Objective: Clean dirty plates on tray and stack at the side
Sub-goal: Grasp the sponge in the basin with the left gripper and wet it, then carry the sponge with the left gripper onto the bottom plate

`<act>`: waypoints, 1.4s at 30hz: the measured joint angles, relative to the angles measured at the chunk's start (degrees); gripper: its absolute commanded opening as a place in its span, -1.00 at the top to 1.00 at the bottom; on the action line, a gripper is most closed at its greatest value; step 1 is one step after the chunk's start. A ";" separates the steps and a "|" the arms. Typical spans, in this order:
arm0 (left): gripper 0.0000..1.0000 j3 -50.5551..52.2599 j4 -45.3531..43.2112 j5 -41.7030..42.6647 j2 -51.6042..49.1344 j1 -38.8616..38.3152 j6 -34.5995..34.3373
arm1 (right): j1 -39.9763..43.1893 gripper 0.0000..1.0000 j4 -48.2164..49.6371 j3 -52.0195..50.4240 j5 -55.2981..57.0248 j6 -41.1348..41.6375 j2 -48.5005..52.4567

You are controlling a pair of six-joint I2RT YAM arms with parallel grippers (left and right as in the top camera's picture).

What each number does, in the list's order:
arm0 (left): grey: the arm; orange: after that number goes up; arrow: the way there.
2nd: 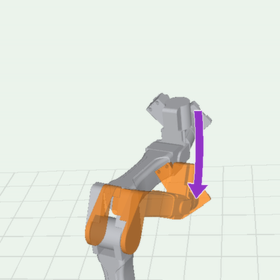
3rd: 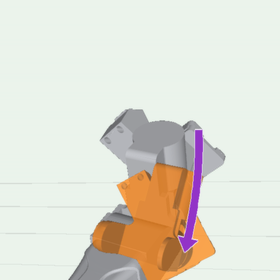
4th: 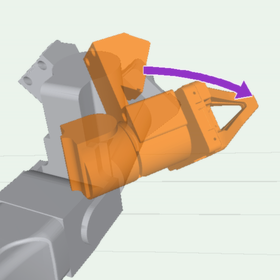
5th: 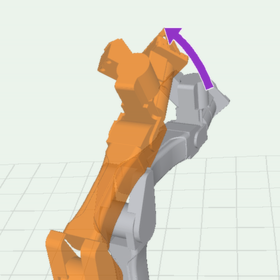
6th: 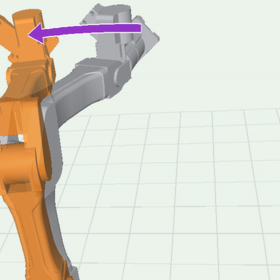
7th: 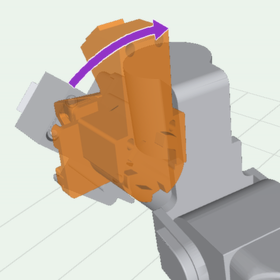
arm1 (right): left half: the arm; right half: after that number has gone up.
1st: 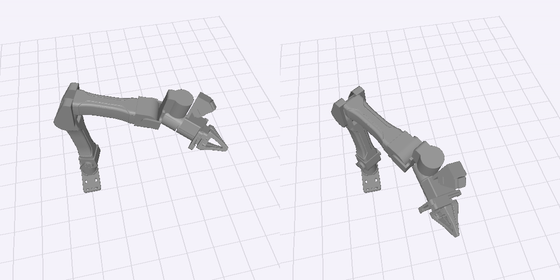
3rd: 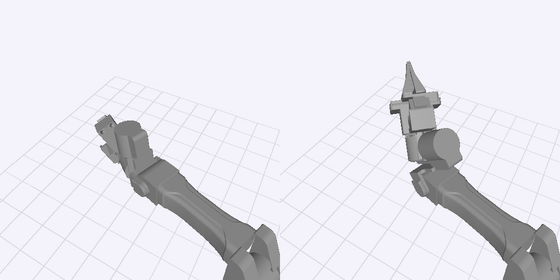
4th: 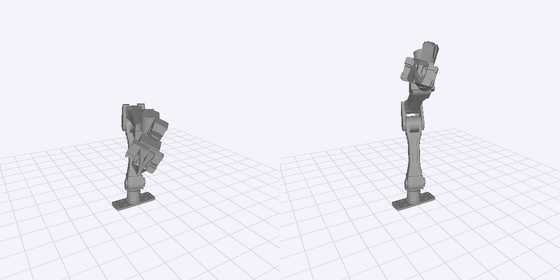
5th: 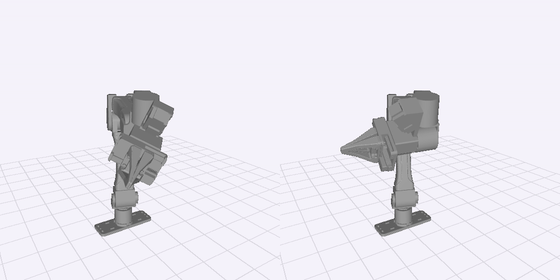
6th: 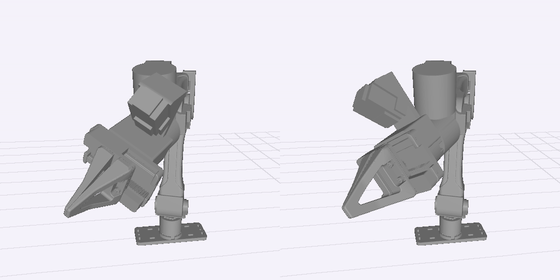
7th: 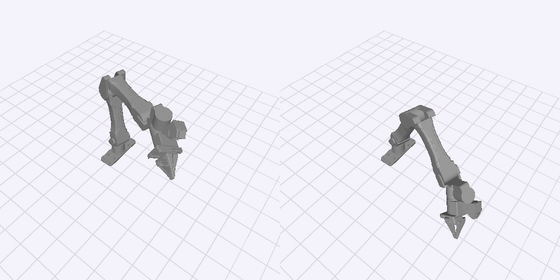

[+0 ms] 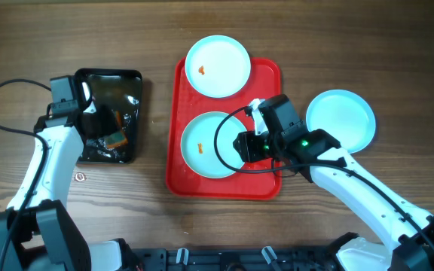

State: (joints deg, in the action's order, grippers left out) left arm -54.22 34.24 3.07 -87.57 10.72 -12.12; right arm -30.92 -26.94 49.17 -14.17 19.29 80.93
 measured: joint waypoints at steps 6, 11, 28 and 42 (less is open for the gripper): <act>0.16 0.92 -2.32 0.00 -1.22 0.00 0.02 | 0.00 -0.03 0.00 0.00 0.00 0.00 0.00; 0.92 4.46 -7.41 0.02 -5.81 0.00 0.13 | 0.00 -0.02 0.00 0.00 0.02 0.00 0.00; 0.92 2.19 -3.06 1.31 -3.10 0.00 0.00 | 0.00 0.02 1.73 0.00 0.00 0.00 0.00; 0.92 -1.53 1.68 8.22 1.07 -1.51 1.16 | 2.08 0.11 0.02 0.00 1.70 2.40 0.00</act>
State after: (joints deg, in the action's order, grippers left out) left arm -55.75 35.92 11.29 -86.50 9.21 -10.96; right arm -28.84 -26.92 49.17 -12.47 21.69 80.93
